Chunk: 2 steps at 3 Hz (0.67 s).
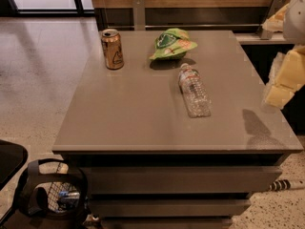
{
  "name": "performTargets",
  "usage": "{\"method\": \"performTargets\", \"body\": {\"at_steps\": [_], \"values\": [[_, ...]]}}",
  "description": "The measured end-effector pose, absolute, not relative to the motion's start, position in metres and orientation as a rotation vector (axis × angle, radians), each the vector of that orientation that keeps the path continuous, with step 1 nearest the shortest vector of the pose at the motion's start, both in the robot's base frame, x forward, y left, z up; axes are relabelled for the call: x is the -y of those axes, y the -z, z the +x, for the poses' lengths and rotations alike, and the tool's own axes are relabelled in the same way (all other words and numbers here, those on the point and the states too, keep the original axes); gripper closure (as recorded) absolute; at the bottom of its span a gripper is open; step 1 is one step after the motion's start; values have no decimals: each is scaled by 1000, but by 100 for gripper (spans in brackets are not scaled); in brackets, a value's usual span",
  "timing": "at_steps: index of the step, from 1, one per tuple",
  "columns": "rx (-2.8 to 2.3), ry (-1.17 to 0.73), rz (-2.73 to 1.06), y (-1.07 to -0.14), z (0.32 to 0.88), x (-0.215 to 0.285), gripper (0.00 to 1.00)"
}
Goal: Place water bottle upright
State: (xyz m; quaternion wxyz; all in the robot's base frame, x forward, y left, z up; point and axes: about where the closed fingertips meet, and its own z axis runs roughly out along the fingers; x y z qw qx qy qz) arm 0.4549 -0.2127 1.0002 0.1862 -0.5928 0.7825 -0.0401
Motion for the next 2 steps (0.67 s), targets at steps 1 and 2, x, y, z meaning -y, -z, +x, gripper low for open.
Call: {"method": "performTargets", "body": {"at_steps": [1, 2], "values": [[-2239, -7, -1530, -1011, 490, 208, 0], [-2303, -131, -1229, -1014, 524, 186, 0]]}}
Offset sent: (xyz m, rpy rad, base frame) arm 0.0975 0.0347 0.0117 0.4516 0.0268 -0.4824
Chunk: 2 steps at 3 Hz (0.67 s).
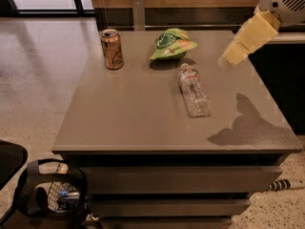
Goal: Place water bottle upright
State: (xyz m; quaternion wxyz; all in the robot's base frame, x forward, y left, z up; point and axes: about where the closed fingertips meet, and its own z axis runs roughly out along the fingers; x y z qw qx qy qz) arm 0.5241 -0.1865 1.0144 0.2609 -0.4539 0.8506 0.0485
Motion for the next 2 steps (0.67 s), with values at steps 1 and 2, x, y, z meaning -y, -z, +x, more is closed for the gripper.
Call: {"method": "performTargets", "body": {"at_steps": [1, 2], "values": [[-2382, -128, -1052, -1004, 545, 169, 0], [-2497, -143, -860, -984, 572, 159, 0]]}}
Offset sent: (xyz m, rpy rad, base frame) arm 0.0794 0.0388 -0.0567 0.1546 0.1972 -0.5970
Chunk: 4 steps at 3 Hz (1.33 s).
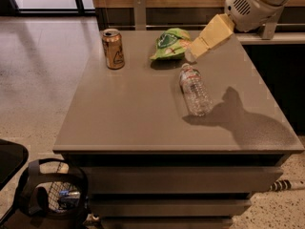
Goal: Place water bottle upright
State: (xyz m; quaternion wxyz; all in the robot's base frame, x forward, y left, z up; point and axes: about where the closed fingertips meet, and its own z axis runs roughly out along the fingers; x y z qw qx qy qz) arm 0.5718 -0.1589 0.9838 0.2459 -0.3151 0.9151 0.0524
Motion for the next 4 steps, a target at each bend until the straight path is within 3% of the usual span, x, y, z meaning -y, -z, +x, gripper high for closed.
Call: {"method": "performTargets", "body": {"at_steps": [2, 4], "values": [[-2528, -172, -765, -985, 570, 157, 0], [-2824, -225, -534, -898, 611, 142, 0]]}}
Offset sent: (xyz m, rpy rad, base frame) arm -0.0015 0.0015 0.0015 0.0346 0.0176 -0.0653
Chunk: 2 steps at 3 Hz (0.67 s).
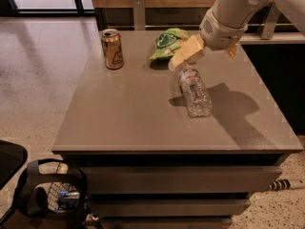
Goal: Place water bottle upright
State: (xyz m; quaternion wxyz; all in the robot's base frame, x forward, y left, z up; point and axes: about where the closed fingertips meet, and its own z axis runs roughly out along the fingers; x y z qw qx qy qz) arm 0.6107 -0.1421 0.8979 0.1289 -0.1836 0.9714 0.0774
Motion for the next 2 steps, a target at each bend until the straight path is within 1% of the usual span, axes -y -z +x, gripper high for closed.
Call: {"method": "performTargets", "body": {"at_steps": [1, 2], "values": [[-2911, -192, -452, -871, 608, 142, 0], [-2974, -117, -422, -852, 604, 146, 0]]}}
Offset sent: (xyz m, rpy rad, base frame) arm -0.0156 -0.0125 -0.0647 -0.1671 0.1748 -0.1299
